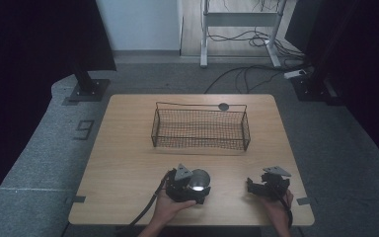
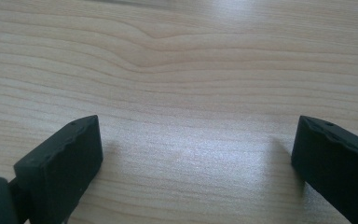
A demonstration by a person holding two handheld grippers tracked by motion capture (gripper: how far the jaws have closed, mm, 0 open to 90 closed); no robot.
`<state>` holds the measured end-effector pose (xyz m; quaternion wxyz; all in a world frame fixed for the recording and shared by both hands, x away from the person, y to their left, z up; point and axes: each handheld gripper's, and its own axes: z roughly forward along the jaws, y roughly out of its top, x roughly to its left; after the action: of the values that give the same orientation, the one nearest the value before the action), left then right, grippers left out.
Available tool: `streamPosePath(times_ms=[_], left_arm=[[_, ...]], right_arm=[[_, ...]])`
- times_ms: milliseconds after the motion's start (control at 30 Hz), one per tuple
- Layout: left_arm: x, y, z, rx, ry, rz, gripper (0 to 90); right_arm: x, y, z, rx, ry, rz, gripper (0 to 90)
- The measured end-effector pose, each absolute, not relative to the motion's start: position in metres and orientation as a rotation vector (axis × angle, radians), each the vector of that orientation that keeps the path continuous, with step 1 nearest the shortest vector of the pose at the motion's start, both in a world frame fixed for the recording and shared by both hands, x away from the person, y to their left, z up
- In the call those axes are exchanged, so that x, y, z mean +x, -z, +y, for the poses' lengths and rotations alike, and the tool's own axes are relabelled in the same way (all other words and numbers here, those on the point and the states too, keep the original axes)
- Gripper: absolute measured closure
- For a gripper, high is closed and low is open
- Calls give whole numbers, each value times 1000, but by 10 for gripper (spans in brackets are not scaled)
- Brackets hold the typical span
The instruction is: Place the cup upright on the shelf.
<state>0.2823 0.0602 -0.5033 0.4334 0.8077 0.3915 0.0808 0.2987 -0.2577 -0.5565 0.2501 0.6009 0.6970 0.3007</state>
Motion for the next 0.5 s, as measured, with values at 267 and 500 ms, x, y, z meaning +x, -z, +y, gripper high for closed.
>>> streamPosePath(times_ms=[267,500], left_arm=[[285,510,52,2014,-241,982,47],[285,512,50,2015,-272,978,121]], right_arm=[[299,556,-258,1636,-819,1898,18],[299,556,-258,1636,-817,1898,18]])
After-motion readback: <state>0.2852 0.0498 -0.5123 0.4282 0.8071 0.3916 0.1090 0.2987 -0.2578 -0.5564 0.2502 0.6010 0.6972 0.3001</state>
